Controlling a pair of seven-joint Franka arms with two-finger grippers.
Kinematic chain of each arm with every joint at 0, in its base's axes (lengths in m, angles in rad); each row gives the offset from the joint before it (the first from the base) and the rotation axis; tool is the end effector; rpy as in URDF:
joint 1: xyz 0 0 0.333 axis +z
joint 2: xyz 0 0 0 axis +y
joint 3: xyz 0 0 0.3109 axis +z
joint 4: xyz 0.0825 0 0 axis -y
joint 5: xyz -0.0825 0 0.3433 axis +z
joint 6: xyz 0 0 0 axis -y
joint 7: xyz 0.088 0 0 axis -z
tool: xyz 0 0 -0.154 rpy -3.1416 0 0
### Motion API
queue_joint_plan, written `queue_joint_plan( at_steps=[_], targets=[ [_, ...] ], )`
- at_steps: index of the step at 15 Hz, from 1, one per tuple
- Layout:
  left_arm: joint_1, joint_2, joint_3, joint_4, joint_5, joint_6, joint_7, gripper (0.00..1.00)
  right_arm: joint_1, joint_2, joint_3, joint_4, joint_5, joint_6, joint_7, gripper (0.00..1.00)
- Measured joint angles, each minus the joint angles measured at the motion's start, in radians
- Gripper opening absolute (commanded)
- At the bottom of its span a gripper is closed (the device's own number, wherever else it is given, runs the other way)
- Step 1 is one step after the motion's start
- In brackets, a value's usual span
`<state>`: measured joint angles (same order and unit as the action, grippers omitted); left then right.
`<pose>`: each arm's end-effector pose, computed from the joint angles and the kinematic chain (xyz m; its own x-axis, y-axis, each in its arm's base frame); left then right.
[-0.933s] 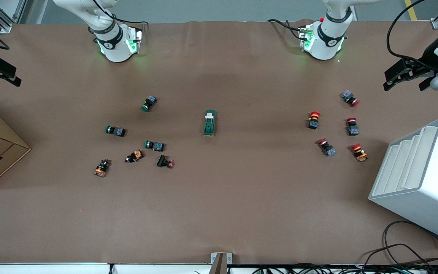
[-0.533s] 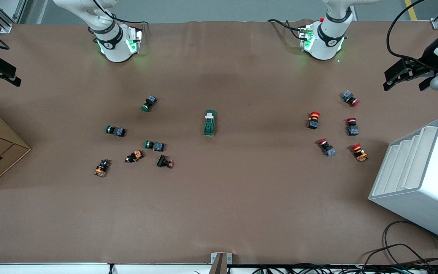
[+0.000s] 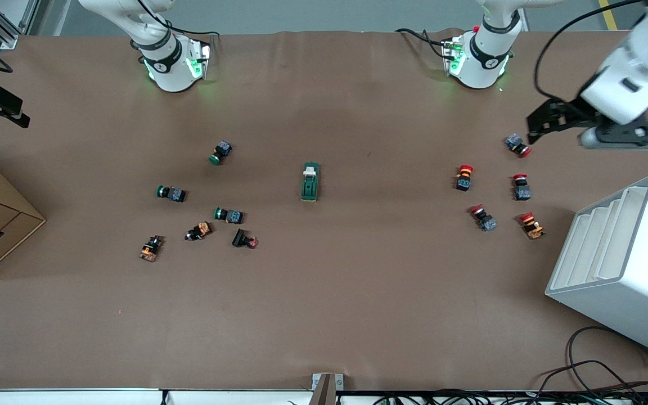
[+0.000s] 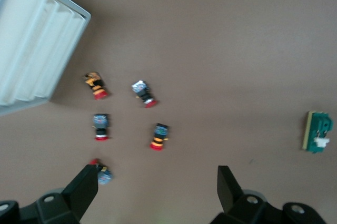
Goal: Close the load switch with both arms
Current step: 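Move the left gripper from rest toward the green load switch, then hold the left gripper above the switch while the right gripper reaches in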
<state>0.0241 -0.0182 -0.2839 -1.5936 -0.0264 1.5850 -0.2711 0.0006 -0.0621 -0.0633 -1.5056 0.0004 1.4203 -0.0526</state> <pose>0.4917 -0.1361 0.5728 0.9999 0.0116 0.0028 0.0115 -0.9997 0.0229 0.4765 -0.0309 0.6178 0.9997 -0.0098 -0.0231 -0.0099 -0.9999 -0.0055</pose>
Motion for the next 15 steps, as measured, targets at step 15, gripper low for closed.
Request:
queue_joint_plan(
  at_steps=[15],
  targets=[
    [-0.177, 0.168, -0.527, -0.380, 0.463, 0.593, -1.256, 1.00, -0.007, 0.090, -0.014, -0.004, 0.000, 0.057, 0.001, 1.00]
  ],
)
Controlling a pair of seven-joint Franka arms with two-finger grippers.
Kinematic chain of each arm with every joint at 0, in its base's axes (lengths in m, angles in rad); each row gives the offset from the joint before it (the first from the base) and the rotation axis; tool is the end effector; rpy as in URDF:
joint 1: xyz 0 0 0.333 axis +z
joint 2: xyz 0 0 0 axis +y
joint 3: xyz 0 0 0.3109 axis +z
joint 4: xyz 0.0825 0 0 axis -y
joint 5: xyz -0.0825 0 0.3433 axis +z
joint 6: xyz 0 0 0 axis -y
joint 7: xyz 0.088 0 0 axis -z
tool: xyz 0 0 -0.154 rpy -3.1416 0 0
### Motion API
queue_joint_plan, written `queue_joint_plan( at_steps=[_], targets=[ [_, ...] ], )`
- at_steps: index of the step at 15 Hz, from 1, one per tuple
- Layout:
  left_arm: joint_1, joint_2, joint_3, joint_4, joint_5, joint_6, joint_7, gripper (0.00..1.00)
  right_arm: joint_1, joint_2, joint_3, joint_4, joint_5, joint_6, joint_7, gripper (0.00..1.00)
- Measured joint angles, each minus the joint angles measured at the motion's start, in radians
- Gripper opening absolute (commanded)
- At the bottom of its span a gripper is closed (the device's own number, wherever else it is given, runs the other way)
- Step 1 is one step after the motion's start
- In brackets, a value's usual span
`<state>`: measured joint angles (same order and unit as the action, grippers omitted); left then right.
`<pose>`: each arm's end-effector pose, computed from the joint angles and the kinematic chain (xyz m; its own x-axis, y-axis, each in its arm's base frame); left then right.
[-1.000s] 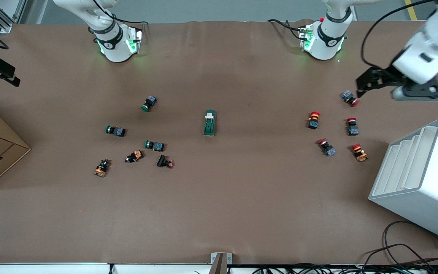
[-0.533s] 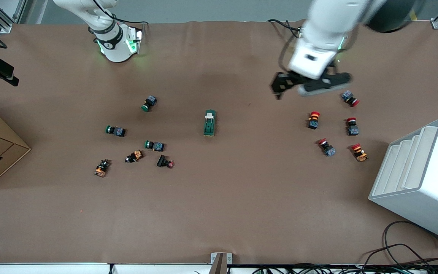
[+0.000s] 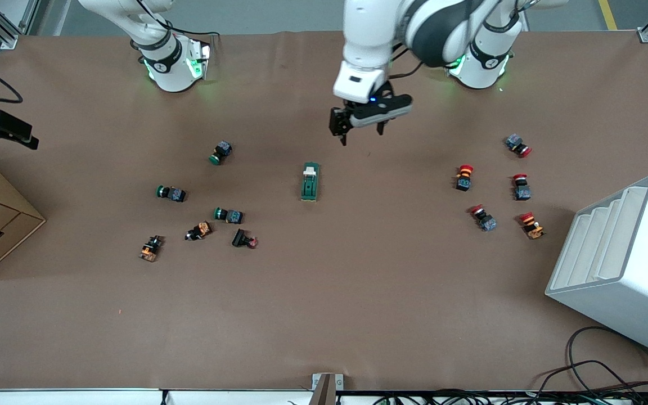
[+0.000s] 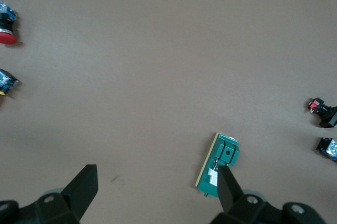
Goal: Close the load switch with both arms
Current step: 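Hold the left gripper above the switch while the right gripper reaches in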
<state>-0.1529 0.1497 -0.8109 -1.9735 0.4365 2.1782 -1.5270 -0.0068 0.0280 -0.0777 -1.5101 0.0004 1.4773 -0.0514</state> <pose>0.3548 -0.4363 0.3974 0.9028 0.3324 0.2728 0.3265 -0.9428 0.0681 0.5083 -0.0424 0.5761 0.9976 -0.0330 -0.0607 -0.0331 -0.9994 -0.0013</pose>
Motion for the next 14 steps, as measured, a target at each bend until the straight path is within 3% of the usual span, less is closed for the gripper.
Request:
queue_joint_plan(
  at_steps=[7, 14],
  targets=[
    [-0.268, 0.318, 0.003, 0.001, 0.631, 0.014, -0.625, 0.98, -0.011, 0.091, -0.002, -0.005, -0.002, 0.090, -0.015, 1.00],
    [-0.407, 0.500, 0.010, 0.009, 0.941, -0.119, -0.722, 0.96, 0.002, 0.183, 0.006, -0.005, -0.008, 0.133, 0.012, 1.00]
  ],
)
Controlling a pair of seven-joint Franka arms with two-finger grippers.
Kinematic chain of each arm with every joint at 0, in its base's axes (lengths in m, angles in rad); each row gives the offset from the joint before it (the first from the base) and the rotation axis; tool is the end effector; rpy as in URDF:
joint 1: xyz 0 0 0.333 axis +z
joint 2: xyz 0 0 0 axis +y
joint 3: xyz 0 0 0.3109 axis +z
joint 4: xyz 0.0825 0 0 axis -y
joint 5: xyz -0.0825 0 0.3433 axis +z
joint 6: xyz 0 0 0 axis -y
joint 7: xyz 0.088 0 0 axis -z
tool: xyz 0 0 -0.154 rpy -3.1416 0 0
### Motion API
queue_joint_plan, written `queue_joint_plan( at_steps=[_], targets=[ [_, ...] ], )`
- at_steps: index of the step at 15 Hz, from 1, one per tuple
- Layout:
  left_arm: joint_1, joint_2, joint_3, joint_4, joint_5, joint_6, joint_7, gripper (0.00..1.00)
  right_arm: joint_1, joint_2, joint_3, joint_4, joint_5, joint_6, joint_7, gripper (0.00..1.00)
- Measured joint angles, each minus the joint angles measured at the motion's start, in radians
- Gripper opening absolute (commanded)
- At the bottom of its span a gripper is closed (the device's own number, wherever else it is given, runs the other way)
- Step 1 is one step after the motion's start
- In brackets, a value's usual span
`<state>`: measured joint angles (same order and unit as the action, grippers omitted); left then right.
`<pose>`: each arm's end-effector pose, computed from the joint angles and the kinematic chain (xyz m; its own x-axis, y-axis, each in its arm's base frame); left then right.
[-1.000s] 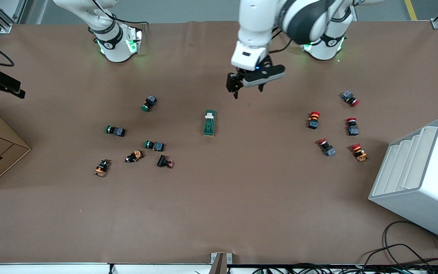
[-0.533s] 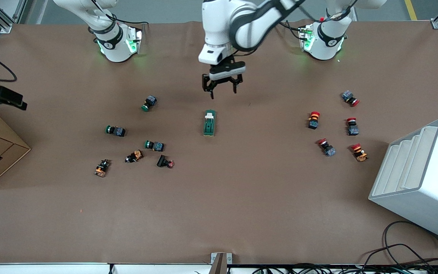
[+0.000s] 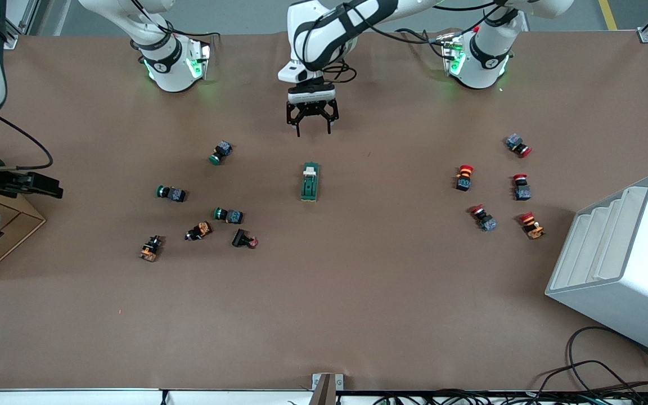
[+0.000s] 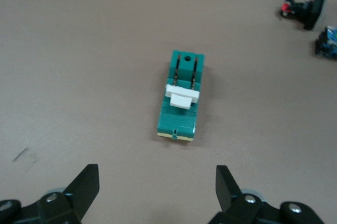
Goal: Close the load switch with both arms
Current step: 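Hold the left gripper above the switch while the right gripper reaches in, then lower the right gripper onto the white switch handle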
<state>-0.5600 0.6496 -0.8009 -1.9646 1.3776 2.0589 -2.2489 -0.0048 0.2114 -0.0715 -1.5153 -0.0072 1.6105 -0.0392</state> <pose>0.2218 -0.5395 0.1999 0.7970 0.0638 0.6005 0.0653 -0.9977 0.0193 0.5658 -0.0412 0.4850 0.9926 -0.0365 -0.1162 -0.0346 -0.9992 0.0176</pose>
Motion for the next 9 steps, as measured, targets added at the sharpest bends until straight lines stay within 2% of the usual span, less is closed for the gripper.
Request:
queue_joint_plan(
  at_steps=[3, 6, 9],
  targets=[
    [-0.034, 0.063, 0.040, 0.006, 0.124, -0.038, 0.000, 0.98, 0.067, 0.004, 0.008, -0.010, 0.016, 0.000, 0.177, 1.00],
    [-0.118, 0.105, 0.121, 0.017, 0.153, -0.061, -0.036, 0.99, 0.165, 0.004, 0.014, -0.029, 0.027, 0.002, 0.392, 1.00],
    [-0.212, 0.130, 0.187, 0.044, 0.213, -0.068, -0.167, 0.99, 0.279, 0.006, 0.018, -0.098, 0.029, 0.070, 0.624, 1.00]
  ],
)
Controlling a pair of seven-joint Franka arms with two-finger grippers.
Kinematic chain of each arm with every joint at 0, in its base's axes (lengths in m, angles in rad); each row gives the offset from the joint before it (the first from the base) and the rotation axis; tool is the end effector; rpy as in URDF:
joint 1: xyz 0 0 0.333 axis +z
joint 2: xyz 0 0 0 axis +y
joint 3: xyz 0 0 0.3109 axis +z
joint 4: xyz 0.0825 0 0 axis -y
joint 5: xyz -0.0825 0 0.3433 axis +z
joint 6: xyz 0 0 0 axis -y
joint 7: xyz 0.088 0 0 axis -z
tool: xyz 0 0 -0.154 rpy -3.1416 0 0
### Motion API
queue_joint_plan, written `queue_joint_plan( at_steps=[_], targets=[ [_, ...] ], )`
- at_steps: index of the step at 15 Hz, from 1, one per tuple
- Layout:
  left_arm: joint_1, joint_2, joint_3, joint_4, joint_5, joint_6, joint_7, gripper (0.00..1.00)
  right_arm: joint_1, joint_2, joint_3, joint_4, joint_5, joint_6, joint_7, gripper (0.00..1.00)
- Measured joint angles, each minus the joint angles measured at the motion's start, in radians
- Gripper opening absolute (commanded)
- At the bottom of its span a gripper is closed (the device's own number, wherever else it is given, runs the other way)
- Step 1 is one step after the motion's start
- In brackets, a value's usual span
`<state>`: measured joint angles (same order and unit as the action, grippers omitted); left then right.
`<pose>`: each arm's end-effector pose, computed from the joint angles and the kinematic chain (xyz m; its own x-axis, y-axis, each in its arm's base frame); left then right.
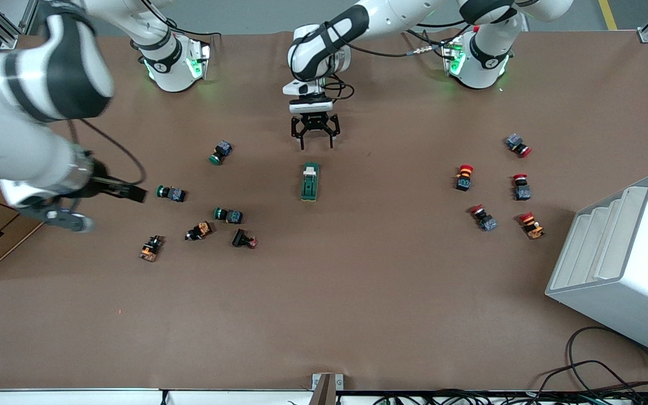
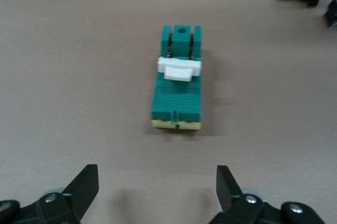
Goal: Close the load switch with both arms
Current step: 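Lower the right gripper onto the white switch handle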
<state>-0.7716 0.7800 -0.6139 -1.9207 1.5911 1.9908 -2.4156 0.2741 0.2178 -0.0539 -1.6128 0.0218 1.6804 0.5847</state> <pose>0.2116 -0.5433 0.1228 0.6808 0.0010 0.7325 0.0121 -0.9999 -0.0099 0.5499 0.1284 0.4450 0.9234 -0.3613 -0.1297 -0.3543 -0.9321 0.0746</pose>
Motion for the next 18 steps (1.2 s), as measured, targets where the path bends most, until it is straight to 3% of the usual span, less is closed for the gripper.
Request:
queue_joint_plan(
  at_steps=[8, 13, 18],
  targets=[
    [-0.060, 0.040, 0.096, 0.005, 0.176, -0.039, -0.066, 0.99, 0.280, 0.007, 0.004, -0.244, 0.070, 0.336, 0.479, 1.00],
    [-0.078, 0.046, 0.113, 0.009, 0.211, -0.052, -0.067, 0.99, 0.470, 0.091, 0.005, -0.318, 0.080, 0.518, 0.546, 1.00],
    [-0.096, 0.059, 0.114, 0.011, 0.228, -0.058, -0.112, 0.99, 0.561, 0.195, 0.006, -0.317, 0.094, 0.643, 0.548, 1.00]
  ],
)
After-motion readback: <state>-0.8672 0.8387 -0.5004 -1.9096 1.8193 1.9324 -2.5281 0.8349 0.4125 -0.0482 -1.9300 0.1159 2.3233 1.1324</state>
